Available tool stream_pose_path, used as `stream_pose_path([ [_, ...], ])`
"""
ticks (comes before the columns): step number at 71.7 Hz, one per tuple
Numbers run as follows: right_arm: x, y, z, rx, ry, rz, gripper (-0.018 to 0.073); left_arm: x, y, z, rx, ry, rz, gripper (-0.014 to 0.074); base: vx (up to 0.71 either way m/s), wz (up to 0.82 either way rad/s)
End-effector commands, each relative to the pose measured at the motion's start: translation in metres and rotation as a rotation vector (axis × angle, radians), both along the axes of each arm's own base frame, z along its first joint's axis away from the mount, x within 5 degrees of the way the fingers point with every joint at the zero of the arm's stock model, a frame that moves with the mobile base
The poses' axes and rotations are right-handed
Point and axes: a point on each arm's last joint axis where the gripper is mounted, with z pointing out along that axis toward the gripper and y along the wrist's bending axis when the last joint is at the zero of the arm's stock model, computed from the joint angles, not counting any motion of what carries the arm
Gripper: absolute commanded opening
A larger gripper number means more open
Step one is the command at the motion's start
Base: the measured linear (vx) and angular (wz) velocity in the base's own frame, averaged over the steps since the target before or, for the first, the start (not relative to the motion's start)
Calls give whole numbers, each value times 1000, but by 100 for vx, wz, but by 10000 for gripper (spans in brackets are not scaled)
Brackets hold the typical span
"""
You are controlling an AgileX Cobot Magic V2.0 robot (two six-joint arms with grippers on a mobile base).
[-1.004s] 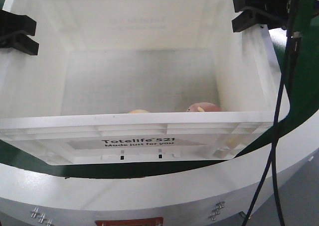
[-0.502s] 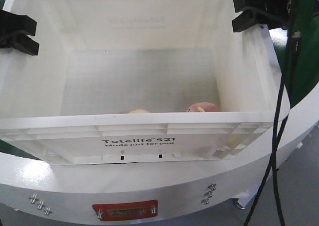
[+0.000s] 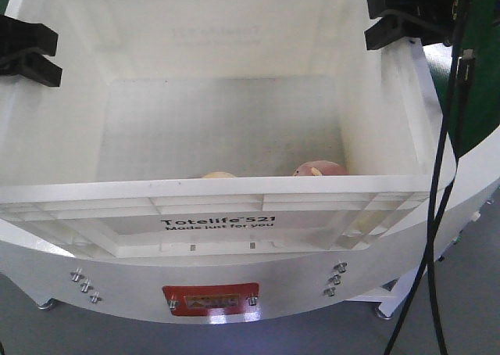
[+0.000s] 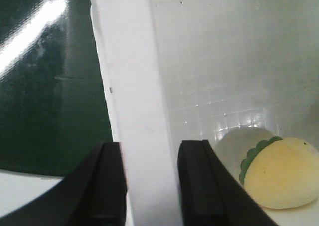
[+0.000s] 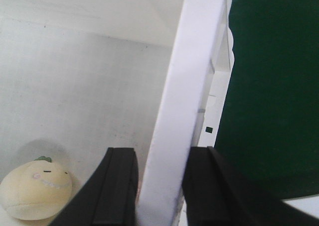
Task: Place moving items into box and shelve
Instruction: 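Hold the crate with both grippers while the base drives away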
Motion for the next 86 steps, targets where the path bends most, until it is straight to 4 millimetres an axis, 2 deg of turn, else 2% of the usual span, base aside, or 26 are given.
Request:
stream_pose_path([
  [1,-12,12,37,200,-151,33,-12,-11,-18,38,-224,-187,-39,-27,-8,22],
  [86,-12,12,37,200,-151,33,-12,-11,-18,38,-224,-187,-39,-27,-11,23],
])
